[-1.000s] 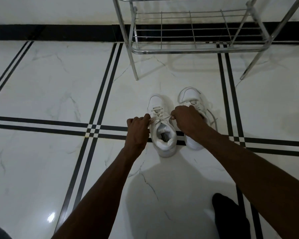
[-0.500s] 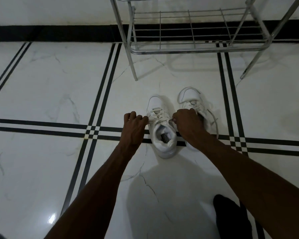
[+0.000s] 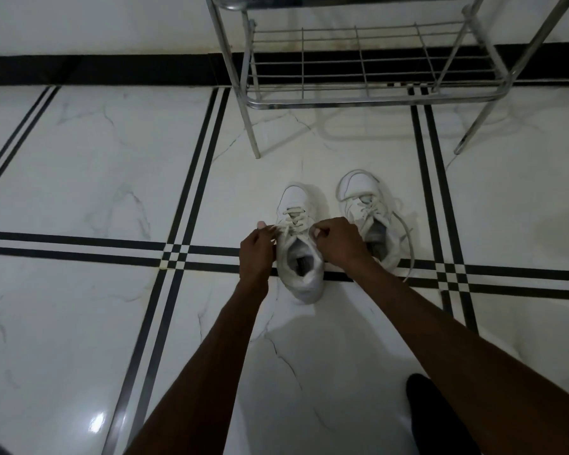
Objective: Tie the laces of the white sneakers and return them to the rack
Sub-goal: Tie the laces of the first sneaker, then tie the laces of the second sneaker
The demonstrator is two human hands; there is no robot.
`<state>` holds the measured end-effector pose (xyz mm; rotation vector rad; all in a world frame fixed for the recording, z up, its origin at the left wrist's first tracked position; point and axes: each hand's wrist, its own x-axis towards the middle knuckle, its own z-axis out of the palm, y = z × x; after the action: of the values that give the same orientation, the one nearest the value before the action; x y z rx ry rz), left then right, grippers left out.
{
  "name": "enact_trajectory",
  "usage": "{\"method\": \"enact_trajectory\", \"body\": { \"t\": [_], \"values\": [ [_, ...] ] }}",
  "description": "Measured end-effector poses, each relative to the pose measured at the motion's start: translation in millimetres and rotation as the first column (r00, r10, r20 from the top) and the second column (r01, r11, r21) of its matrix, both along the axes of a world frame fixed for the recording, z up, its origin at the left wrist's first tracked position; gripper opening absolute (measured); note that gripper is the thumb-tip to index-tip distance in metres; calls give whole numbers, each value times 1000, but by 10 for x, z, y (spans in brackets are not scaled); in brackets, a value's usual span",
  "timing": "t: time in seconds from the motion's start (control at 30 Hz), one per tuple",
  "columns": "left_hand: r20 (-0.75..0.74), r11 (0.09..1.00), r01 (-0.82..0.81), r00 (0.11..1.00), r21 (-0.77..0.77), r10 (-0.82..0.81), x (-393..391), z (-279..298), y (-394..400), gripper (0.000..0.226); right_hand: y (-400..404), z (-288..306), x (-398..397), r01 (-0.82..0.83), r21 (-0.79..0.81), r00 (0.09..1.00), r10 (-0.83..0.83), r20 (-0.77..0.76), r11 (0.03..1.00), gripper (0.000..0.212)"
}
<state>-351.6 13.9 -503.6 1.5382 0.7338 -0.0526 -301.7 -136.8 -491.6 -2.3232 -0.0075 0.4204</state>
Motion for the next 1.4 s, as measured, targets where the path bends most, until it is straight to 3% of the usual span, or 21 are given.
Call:
{"method": "enact_trajectory", "body": {
  "t": [0.2,0.5,0.57,0.63,0.73,0.8,0.87,1.0,1.07,1.13,1.2,1.27,1.33,1.4],
  "values": [
    [-1,993,63,998,97,-64,162,80,274,70,249,-23,-43,96,213,993,-78,-94,972,29],
    [-31,959,171,985,227,-168,202,3,367,71,155,-72,-13,71,250,986,-29,-166,966,24],
    [-26,906,160,986,391,-163,235,44,307,65,78,21,3,27,195,993,-3,-121,980,25],
    [30,779,128,982,614,-185,307,117,228,58,-56,127,43,0,160,1000,0,2,987,27],
    [140,660,95,946,745,-293,411,240,-47,39,-389,303,124,41,160,978,-73,197,986,22],
    [203,677,117,905,727,-375,464,289,-323,25,-678,405,185,97,97,936,-124,328,991,20],
    [199,731,230,871,642,-449,519,286,-604,21,-958,419,255,124,-6,930,-115,349,992,23],
    [33,707,472,820,526,-572,621,189,-1048,31,-1303,196,356,48,-154,995,-33,99,987,36],
    [24,711,469,826,525,-563,650,142,-1149,36,-1346,112,351,61,-73,998,-59,32,995,35],
    [50,730,428,845,533,-533,676,124,-1175,34,-1346,65,310,176,36,984,-177,31,984,40],
    [69,727,437,832,530,-551,706,153,-1179,28,-1327,50,240,346,58,927,-351,134,936,49],
    [58,700,448,819,556,-570,734,183,-1189,24,-1316,19,180,402,24,892,-397,215,916,46],
    [43,673,441,818,593,-573,737,225,-1215,20,-1300,67,161,335,58,935,-340,98,940,39],
    [41,676,433,825,596,-564,731,243,-1228,17,-1274,140,176,326,143,945,-321,-55,934,48]
  ]
}}
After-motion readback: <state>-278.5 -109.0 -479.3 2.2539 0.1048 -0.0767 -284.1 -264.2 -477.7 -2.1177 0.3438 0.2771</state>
